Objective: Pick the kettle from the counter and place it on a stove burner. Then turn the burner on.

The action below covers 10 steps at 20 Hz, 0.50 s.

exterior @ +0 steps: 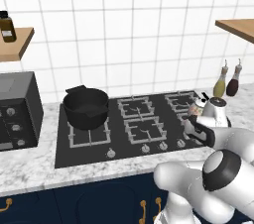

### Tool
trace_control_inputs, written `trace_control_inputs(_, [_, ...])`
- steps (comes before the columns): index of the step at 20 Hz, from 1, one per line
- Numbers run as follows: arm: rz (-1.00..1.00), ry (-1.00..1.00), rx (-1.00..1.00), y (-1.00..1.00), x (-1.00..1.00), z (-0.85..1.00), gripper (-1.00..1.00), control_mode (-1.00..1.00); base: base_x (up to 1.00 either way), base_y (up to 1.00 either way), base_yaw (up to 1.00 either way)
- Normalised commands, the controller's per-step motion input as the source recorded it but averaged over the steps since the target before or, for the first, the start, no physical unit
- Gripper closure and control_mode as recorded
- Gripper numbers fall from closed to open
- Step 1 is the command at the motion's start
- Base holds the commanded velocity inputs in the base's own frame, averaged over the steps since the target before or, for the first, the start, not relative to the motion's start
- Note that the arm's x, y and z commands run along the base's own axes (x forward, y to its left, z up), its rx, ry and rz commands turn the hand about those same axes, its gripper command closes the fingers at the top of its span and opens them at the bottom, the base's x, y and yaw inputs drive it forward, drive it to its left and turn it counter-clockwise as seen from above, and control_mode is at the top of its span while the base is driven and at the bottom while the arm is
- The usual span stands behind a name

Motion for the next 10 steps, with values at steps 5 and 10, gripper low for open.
trace_control_inputs(5, [0.00,-0.01,0.00,0.00,0.31,-0.18,-1.00,-1.00,0.00,0.00,0.00])
trace_control_inputs(10, [0.00,0.00,0.00,-0.21,0.08,-0.20,-1.00,-1.00,0.00,0.00,0.00])
